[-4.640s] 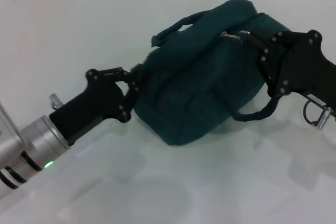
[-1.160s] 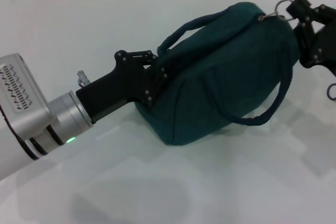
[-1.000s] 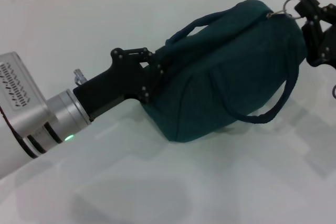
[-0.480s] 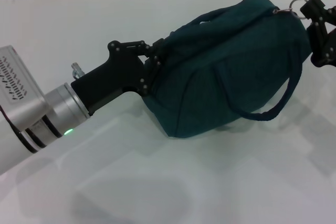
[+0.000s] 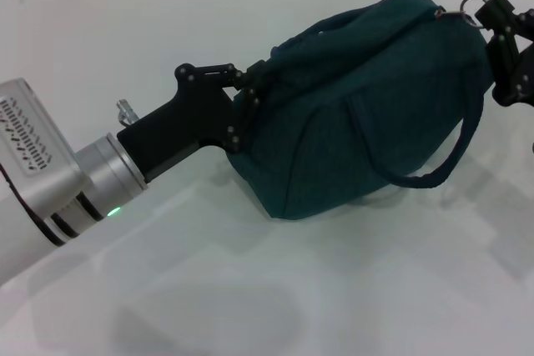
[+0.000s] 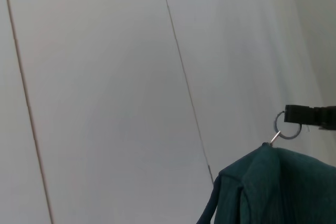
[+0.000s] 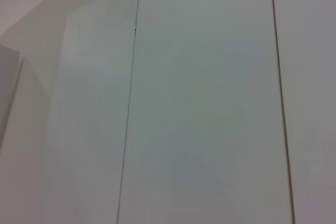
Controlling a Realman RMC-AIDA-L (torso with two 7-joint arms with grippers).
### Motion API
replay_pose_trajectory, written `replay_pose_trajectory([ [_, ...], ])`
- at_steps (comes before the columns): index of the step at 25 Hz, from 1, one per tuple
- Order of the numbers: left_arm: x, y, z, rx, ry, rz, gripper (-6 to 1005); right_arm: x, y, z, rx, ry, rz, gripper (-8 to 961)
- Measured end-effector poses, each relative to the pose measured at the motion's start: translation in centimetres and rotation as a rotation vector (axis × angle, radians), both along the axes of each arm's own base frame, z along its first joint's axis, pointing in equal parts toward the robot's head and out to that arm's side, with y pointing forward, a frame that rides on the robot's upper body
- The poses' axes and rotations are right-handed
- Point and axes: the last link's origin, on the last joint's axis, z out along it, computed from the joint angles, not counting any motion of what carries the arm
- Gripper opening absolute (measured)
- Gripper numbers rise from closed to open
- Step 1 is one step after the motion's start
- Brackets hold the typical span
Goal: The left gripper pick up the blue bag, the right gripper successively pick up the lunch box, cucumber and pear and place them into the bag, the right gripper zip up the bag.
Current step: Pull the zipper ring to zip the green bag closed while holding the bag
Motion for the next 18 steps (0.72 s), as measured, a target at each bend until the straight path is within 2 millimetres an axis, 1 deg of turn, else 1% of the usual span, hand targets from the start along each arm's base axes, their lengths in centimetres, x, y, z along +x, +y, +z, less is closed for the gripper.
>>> replay_pose_trajectory([
  [7,-0.3,0.3,0.6,0.04,-0.022,0.032,56,0.7,0.0,0.3,0.02,0.024,-0.046,19],
  [18,-1.0,0.3,0.8,0.046,-0.019,0.064,55,1.7,-0.3,0.3,-0.008,0.044,-0.094,20],
])
